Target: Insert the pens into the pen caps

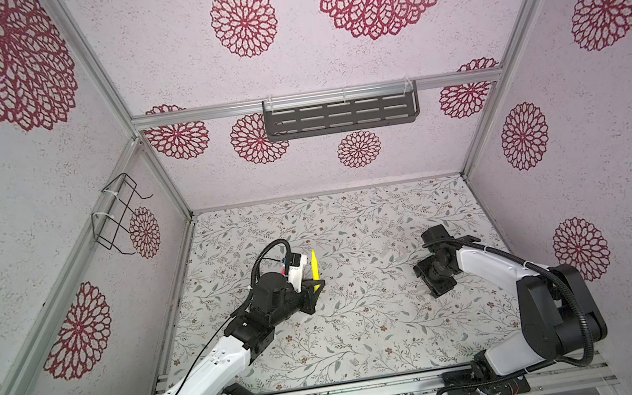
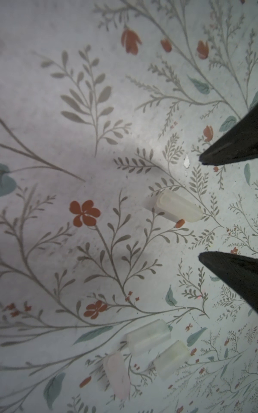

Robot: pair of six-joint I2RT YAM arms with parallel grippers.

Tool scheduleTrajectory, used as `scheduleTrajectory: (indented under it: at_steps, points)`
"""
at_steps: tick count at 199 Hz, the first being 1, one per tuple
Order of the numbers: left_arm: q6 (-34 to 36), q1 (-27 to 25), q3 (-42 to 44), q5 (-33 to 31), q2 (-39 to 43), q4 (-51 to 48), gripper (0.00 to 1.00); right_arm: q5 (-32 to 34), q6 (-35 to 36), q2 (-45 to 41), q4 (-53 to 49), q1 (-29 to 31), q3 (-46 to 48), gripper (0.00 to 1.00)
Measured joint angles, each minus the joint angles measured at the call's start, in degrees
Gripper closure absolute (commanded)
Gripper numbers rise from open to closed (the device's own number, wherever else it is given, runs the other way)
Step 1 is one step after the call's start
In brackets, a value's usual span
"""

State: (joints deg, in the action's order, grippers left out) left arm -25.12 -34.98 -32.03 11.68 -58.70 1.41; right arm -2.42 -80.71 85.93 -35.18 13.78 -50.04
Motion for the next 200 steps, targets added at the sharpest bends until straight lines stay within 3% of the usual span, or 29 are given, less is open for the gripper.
scheduleTrajectory:
  at_steps: [51, 151, 200]
  points:
    - [0.0, 0.0, 0.0, -0.5, 1.2, 0.0, 1.00, -0.9, -0.5, 5.5, 0.0, 0.3, -1.5, 0.45]
    - [0.0, 0.0, 0.1, -1.1, 2.2, -0.5, 1.00, -1.3, -1.9, 7.0, -0.1, 0.2, -2.0, 0.51]
    - [0.0, 0.0, 0.1, -1.6, 2.6, -0.9, 1.00, -1.0, -2.1, 7.5, -0.9, 0.0, -2.3, 0.61]
